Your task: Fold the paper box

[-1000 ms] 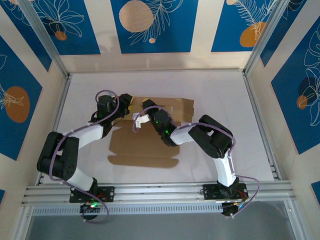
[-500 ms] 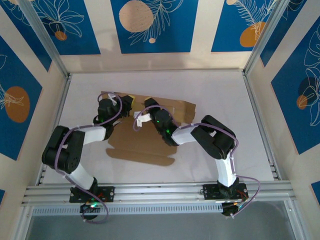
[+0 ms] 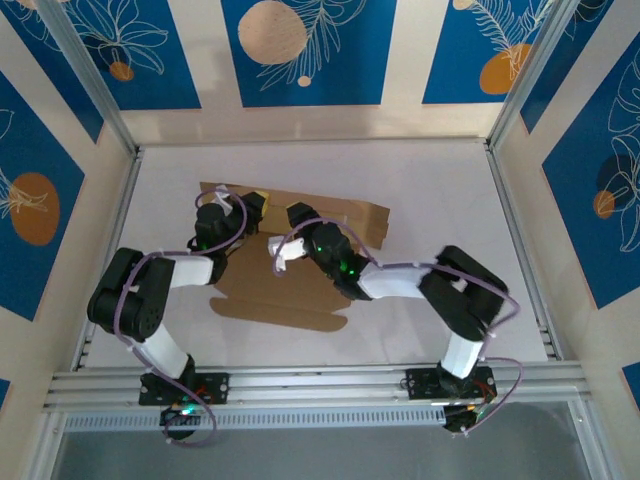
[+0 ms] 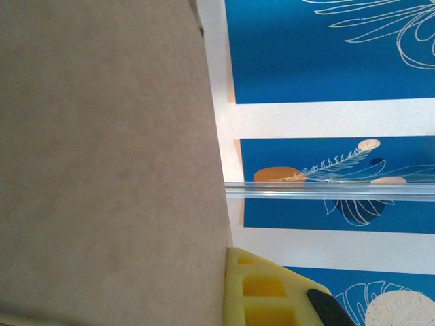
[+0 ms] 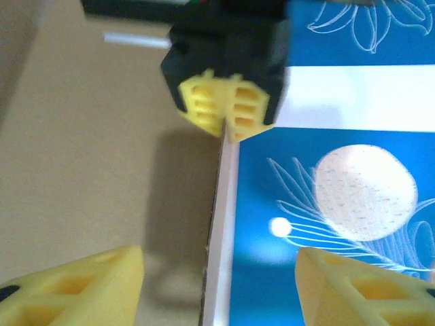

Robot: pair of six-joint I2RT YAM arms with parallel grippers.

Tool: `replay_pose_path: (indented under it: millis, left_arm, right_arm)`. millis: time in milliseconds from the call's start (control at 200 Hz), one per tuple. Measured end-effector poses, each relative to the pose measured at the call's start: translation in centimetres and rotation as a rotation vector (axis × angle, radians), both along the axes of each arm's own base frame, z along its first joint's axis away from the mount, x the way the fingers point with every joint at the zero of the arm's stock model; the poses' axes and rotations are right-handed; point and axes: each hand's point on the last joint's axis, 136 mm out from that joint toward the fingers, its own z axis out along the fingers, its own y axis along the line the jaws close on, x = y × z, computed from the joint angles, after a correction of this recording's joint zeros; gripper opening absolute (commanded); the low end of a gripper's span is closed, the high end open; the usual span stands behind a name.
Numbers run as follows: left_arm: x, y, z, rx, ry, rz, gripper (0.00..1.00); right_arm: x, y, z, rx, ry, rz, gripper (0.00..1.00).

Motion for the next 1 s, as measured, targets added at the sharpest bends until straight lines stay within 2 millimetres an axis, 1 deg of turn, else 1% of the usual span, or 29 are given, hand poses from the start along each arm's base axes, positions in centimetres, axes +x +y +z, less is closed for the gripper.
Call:
replay_pose_path:
  millis: [50,80,115,140,150,170,230,265,305,335,355,375,405,450,460,465,495,520,570,585,600,615,675,715,775,805,870,920,1000]
  left_arm:
    - [0.1,0.0,0.0,0.001,-0.008,-0.001,0.0]
    - [0.1,0.0,0.0,0.002,-0.013,-0.001,0.0]
    - [0.1,0.0,0.1,0.003,-0.019,-0.001,0.0]
    - [0.1,0.0,0.2,0.004,-0.022,-0.002,0.0]
    - [0.1,0.0,0.2,0.006,-0.025,-0.002,0.0]
    - [0.1,-0.1,0.2,0.007,-0.026,-0.002,0.0]
    - [0.1,-0.1,0.3,0.009,-0.03,-0.003,0.0]
    - [0.1,-0.1,0.3,0.009,-0.03,-0.004,0.0]
    - [0.1,-0.1,0.2,0.009,-0.028,-0.004,0.0]
    - [0.1,-0.1,0.2,0.01,-0.026,-0.004,0.0]
    - [0.1,-0.1,0.1,0.011,-0.022,-0.004,0.0]
    - [0.1,0.0,0.0,0.012,-0.018,-0.002,0.0]
    - [0.1,0.0,-0.2,0.015,-0.008,0.001,0.0]
    - [0.0,0.1,-0.4,0.022,0.011,0.01,0.0]
    - [0.0,0.1,-0.4,0.023,0.013,0.011,0.0]
    - [0.0,0.2,-0.4,0.024,0.014,0.014,0.0]
    - [-0.1,0.2,-0.4,0.027,0.023,0.018,0.0]
    - [-0.2,0.2,-0.2,0.031,0.029,0.021,0.0]
    - [-0.4,0.2,0.1,0.04,0.034,0.03,0.0]
    - [-0.4,0.3,0.2,0.042,0.036,0.033,0.0]
    - [-0.5,0.3,0.3,0.044,0.038,0.037,0.0]
    - [-0.5,0.3,0.4,0.046,0.039,0.041,0.0]
    - [-0.8,0.4,0.9,0.061,0.038,0.051,0.0]
    - [-1.0,0.3,1.3,0.071,0.033,0.055,0.0]
    - [-1.3,0.2,1.7,0.084,0.029,0.059,0.0]
    - [-1.4,0.1,1.9,0.088,0.024,0.061,0.0]
    - [-1.6,-0.2,2.2,0.09,0.017,0.062,0.0]
    - [-1.6,-0.3,2.2,0.087,0.016,0.064,0.0]
    - [-1.7,-0.2,2.1,0.063,0.022,0.073,0.0]
  right_arm:
    - [-1.1,-0.1,1.8,0.078,0.118,0.022,0.57]
    - [-1.7,-0.2,3.6,0.154,0.186,0.035,0.56]
    - [-2.3,-0.4,6.2,0.255,0.253,0.05,0.53]
    - [-2.8,-0.8,8.4,0.339,0.295,0.056,0.5]
    - [-3.0,-0.9,9.0,0.36,0.307,0.059,0.49]
    - [-3.4,-1.5,10.8,0.428,0.335,0.064,0.48]
    - [-4.7,-3.2,14.6,0.6,0.419,0.058,0.46]
    - [-5.3,-4.5,16.1,0.692,0.485,0.038,0.43]
    - [-5.7,-5.8,17.1,0.786,0.574,-0.001,0.39]
    - [-5.9,-6.6,17.4,0.844,0.652,-0.032,0.34]
    - [-6.0,-7.1,17.4,0.881,0.706,-0.049,0.28]
    - [-5.9,-7.8,17.2,0.926,0.765,-0.077,0.25]
    - [-5.6,-8.9,16.6,0.985,0.841,-0.129,0.21]
    - [-5.0,-10.8,14.7,1.074,0.957,-0.232,0.12]
    - [-4.9,-11.2,14.1,1.089,0.982,-0.255,0.11]
    - [-4.9,-11.5,13.6,1.098,0.996,-0.273,0.09]
    - [-4.6,-12.7,11.8,1.154,1.057,-0.354,0.04]
    - [-4.5,-13.7,9.9,1.201,1.108,-0.432,0.02]
    - [-5.0,-15.5,5.2,1.263,1.227,-0.609,0.0]
    - [-5.2,-15.8,4.3,1.275,1.254,-0.644,0.0]
    - [-5.5,-16.4,2.7,1.289,1.291,-0.706,0.0]
    - [-5.7,-16.8,1.6,1.298,1.32,-0.75,0.0]
    - [-6.5,-18.0,-2.5,1.333,1.42,-0.911,0.01]
    - [-6.9,-18.3,-4.4,1.348,1.475,-0.987,0.03]
    - [-7.1,-18.6,-6.8,1.361,1.534,-1.082,0.04]
    - [-7.1,-18.5,-7.7,1.363,1.561,-1.115,0.07]
    - [-6.9,-18.1,-9.2,1.374,1.608,-1.153,0.15]
    - [-6.6,-17.7,-10.2,1.393,1.65,-1.162,0.18]
    - [-5.7,-17.6,-11.6,1.434,1.691,-1.183,0.24]
